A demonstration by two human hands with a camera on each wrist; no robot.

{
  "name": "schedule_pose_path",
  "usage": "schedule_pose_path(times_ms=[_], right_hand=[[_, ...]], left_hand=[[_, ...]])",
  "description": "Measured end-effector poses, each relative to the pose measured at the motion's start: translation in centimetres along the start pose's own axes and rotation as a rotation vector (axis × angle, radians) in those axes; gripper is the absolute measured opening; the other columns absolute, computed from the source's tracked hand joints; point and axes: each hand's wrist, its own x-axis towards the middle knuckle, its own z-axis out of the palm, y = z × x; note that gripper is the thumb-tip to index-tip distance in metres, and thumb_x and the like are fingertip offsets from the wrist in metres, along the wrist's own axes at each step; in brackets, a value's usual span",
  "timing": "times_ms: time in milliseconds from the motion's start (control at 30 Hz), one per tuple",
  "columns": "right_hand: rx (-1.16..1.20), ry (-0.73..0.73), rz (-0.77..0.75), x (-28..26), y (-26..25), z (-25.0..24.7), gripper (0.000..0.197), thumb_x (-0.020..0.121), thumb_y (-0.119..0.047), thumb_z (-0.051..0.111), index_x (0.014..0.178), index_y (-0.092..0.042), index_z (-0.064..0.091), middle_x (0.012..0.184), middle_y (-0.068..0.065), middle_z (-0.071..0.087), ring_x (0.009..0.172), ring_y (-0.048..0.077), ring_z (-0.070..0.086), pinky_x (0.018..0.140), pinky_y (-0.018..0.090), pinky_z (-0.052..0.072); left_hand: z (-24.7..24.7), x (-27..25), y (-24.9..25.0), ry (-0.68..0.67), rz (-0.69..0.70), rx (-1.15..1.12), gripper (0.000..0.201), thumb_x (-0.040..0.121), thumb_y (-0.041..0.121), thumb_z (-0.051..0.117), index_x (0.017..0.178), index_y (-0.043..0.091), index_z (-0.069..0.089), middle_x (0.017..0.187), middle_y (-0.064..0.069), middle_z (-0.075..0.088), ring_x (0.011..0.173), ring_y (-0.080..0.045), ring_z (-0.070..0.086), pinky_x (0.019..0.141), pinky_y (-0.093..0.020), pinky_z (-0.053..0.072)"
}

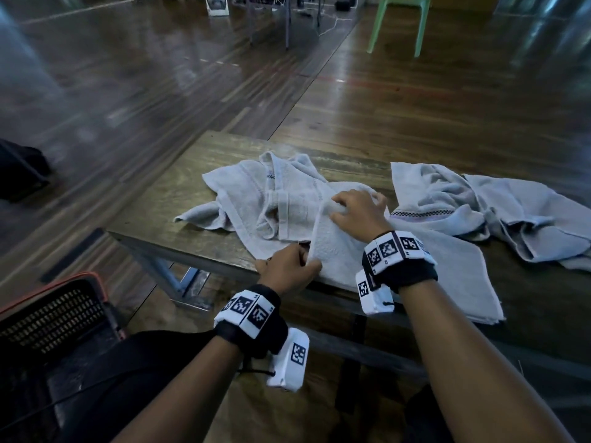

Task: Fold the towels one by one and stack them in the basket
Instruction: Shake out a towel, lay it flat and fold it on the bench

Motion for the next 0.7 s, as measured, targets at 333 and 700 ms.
schedule_pose_path(times_ms=[333, 700], right_hand=[[0.542, 0.259, -0.016, -2.7, 0.0, -7.0, 0.012, 0.068, -0.03, 0.054, 0.079, -0.034, 0.054, 0.083, -0.011, 0.063, 0.088, 0.015, 0.059, 0.099, 0.048, 0.037], [0.534, -0.033, 0.133, -9.6, 9.6, -7.7, 0.015, 0.078, -0.009, 0.069, 0.078, -0.023, 0.065, 0.083, 0.03, 0.063, 0.071, 0.021, 0.054, 0.07, 0.036, 0.046]], left_hand=[[-4.7, -3.1, 3.4, 0.528, 0.392, -0.174, 0.012, 0.081, 0.032, 0.059, 0.085, 0.028, 0.048, 0.072, 0.018, 0.053, 0.07, 0.005, 0.051, 0.088, -0.048, 0.041], [4.0, -4.9, 5.6, 0.256, 0.817, 0.12, 0.016, 0.073, 0.032, 0.066, 0.087, 0.025, 0.061, 0.083, 0.01, 0.062, 0.083, -0.017, 0.057, 0.07, -0.025, 0.015]])
